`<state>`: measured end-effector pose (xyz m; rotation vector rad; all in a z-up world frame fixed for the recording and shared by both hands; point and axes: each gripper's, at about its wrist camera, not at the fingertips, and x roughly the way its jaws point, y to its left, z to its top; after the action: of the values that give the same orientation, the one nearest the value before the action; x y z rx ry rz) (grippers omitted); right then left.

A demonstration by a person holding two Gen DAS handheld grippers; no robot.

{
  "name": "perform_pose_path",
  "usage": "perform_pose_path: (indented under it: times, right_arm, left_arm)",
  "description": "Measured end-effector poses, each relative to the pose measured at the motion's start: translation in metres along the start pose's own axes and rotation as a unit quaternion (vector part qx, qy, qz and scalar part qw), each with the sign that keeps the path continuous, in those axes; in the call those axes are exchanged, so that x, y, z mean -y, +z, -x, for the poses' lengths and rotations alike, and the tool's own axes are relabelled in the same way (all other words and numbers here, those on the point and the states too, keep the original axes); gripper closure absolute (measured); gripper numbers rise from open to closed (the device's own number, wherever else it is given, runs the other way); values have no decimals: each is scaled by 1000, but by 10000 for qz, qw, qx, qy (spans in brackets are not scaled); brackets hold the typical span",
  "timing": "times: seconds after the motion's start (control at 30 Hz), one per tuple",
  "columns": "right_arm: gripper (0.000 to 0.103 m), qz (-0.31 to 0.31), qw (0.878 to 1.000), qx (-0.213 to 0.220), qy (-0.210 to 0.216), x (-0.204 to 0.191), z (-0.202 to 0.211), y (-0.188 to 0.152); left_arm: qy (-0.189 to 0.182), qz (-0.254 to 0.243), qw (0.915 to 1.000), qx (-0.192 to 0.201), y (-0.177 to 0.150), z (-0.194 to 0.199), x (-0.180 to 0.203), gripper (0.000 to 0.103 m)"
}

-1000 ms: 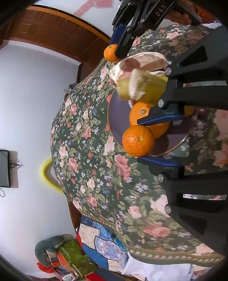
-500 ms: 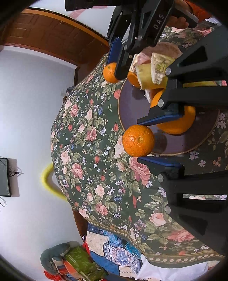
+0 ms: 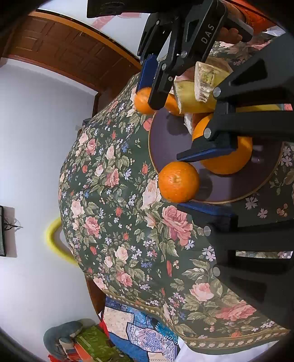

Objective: Organize fruits
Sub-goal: 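Carry both mandarins over the plate and release them with both tools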

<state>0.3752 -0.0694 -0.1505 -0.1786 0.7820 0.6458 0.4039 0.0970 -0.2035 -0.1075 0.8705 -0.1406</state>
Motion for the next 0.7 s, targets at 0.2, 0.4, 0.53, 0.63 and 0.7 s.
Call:
perform_pose_path:
  times: [0.2, 0.4, 0.53, 0.63, 0.7]
  right_arm:
    - [70, -17, 10000, 5, 18, 1, 1, 0]
    - [70, -58, 10000, 54, 18, 3, 5, -2]
    - [69, -12, 9999, 94, -48, 1, 11, -3]
    - [70, 3, 9998, 161, -94, -1, 20, -4]
    - [69, -8, 9998, 196, -78, -1, 25, -4]
  left_arm:
    - [-14, 1, 10000, -10, -2, -1, -1, 68]
    - [-24, -100, 9999, 69, -5, 4, 3, 68]
    - [82, -103, 9999, 49, -9, 8, 3, 68]
    - [198, -80, 9997, 114, -11, 18, 2, 68]
    - [324, -66, 9992, 209, -13, 30, 3, 68]
